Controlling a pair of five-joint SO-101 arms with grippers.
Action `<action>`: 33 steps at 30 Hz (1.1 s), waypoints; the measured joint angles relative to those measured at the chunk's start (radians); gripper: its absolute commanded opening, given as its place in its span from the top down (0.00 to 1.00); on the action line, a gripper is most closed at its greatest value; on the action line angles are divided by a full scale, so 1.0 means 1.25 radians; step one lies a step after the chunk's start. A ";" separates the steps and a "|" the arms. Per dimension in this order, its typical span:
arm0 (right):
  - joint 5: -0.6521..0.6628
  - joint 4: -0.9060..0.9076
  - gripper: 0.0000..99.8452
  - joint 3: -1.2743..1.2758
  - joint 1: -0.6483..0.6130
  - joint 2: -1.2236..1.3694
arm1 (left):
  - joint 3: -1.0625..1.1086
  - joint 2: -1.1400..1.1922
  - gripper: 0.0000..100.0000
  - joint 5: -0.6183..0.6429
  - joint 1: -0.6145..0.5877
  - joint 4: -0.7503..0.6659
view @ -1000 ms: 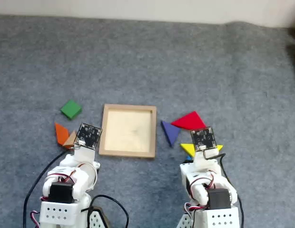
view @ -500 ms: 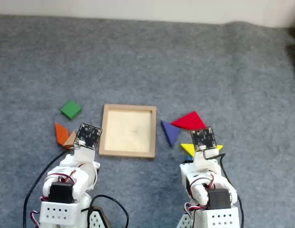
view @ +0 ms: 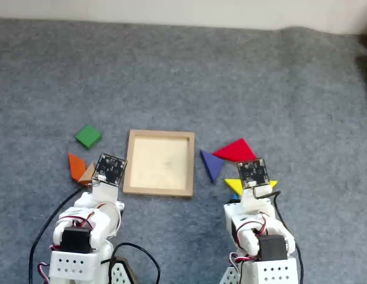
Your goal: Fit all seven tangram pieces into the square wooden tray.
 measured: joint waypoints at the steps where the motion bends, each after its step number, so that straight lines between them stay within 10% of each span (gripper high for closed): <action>1: 0.000 0.000 0.99 0.000 0.000 0.000 | 0.000 0.000 0.99 0.000 0.000 0.000; 18: -0.002 -0.043 0.99 -0.010 0.142 0.000 | 0.000 0.000 0.99 0.000 0.000 0.000; 33: -0.047 0.049 0.97 -0.422 0.187 0.268 | 0.000 0.000 0.99 0.000 0.000 0.000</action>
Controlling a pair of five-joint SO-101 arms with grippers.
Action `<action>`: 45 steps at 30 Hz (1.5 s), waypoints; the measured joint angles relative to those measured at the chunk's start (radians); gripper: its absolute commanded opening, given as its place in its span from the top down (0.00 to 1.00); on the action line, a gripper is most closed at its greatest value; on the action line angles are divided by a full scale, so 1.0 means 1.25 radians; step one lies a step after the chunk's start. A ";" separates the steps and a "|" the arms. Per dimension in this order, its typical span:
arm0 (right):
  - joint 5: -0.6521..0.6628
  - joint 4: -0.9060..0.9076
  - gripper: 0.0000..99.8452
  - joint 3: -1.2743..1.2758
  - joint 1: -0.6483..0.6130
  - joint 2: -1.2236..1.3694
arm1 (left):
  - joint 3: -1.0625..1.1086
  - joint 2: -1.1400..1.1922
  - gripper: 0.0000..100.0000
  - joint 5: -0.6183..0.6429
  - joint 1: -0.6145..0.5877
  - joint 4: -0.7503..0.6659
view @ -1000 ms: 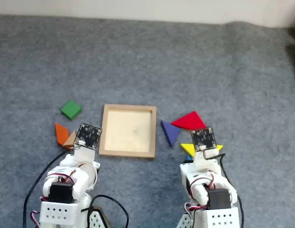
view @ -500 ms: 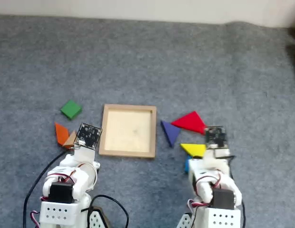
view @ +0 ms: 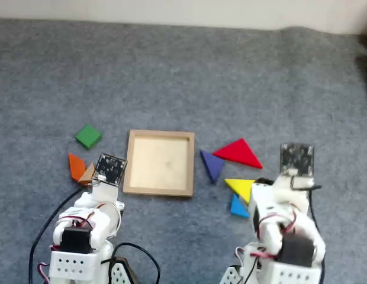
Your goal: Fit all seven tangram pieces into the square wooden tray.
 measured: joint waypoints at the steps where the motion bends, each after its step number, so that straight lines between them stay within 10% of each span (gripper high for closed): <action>1: -0.016 0.000 0.95 -0.026 -0.001 0.048 | 0.000 0.000 0.99 0.000 0.000 0.000; 12: -0.145 0.000 0.77 -0.233 -0.098 0.496 | 0.000 0.000 0.99 0.000 0.000 0.000; 28: 0.446 -0.128 0.77 -0.485 -0.184 0.943 | 0.000 0.000 0.99 0.000 0.000 0.000; 45: 0.613 -0.130 0.59 -0.775 -0.183 1.428 | 0.000 0.000 0.99 0.000 0.000 0.000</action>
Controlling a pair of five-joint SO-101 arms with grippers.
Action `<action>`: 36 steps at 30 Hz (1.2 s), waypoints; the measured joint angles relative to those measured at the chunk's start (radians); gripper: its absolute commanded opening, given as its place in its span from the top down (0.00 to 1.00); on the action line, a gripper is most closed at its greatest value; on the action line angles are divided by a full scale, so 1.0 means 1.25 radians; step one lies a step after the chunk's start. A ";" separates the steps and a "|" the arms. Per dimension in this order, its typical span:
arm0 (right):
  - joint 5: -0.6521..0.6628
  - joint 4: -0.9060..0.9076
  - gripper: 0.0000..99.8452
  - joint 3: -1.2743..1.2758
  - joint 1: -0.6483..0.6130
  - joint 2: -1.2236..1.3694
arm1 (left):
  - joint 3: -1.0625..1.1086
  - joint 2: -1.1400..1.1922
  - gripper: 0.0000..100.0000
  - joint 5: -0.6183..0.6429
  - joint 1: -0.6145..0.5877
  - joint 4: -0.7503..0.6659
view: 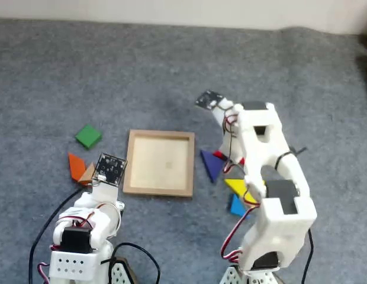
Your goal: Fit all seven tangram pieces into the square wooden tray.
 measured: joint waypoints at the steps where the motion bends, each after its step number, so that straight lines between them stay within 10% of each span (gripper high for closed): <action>1: 0.007 0.001 0.59 -0.014 0.000 0.016 | 0.000 0.000 0.99 0.000 0.000 0.000; 16: 0.020 0.063 0.60 -0.109 -0.005 0.106 | 0.000 0.000 0.99 0.000 0.000 0.000; 31: 0.020 0.093 1.00 -0.135 0.002 0.106 | 0.000 0.000 0.99 0.000 0.000 0.000; 36: 0.020 0.130 0.99 -0.133 0.000 0.068 | 0.000 0.000 0.99 0.000 0.000 0.000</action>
